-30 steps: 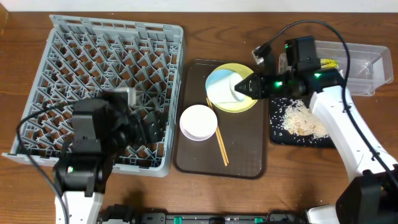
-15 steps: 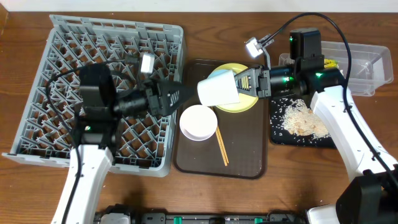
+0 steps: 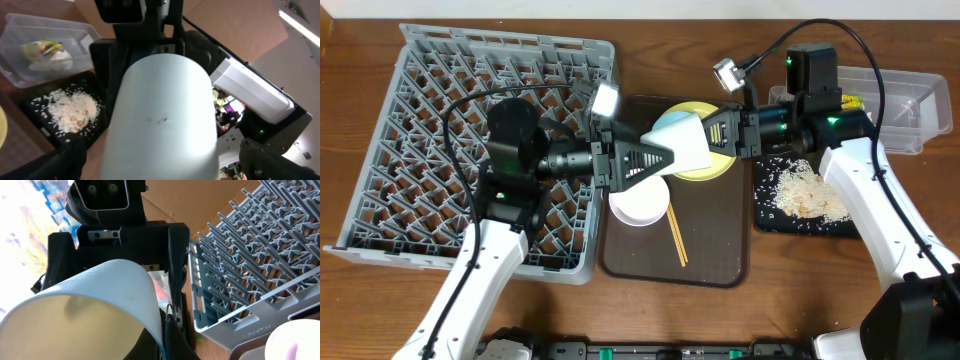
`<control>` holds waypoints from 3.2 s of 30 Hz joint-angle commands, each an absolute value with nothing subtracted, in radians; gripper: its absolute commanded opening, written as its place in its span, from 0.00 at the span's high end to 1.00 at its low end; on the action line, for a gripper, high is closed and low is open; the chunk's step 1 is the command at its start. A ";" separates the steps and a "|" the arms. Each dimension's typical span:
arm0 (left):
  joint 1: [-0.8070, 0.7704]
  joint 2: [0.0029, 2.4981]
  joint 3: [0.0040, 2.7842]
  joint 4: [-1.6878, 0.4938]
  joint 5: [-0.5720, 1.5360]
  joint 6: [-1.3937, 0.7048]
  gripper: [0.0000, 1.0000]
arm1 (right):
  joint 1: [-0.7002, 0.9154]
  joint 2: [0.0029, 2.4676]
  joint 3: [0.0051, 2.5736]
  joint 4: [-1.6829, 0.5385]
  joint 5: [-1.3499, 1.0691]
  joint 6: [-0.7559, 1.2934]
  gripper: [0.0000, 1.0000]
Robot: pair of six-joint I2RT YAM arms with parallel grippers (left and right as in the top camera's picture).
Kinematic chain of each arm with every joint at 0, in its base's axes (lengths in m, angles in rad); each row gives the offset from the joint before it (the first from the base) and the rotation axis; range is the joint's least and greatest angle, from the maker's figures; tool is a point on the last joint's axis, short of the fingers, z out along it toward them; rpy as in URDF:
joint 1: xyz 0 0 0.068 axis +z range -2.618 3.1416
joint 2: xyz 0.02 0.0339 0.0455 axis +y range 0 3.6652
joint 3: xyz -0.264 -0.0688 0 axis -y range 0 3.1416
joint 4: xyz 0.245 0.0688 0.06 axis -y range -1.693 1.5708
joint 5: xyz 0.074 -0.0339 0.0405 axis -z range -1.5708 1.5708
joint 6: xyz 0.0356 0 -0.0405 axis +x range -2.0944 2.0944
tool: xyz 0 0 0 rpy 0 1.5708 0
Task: Sort waste into correct bins and load items into the dishwasher
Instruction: 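Hand the pink cup from the right gripper to the left gripper, then place the cup upside down in the dish rack with the left gripper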
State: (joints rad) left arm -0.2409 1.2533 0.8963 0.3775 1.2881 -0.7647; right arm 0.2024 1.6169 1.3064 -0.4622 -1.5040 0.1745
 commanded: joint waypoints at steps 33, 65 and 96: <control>-0.312 1.255 0.911 0.429 1.214 -0.878 0.15 | 0.228 1.617 1.310 -0.455 -1.546 0.168 0.99; -0.307 1.256 0.911 0.427 1.211 -0.710 0.67 | 0.244 1.617 1.310 -0.405 -1.535 0.187 0.76; 0.141 1.151 0.958 -0.475 0.562 -0.149 0.94 | 0.129 1.608 1.311 -0.694 -0.949 0.112 0.72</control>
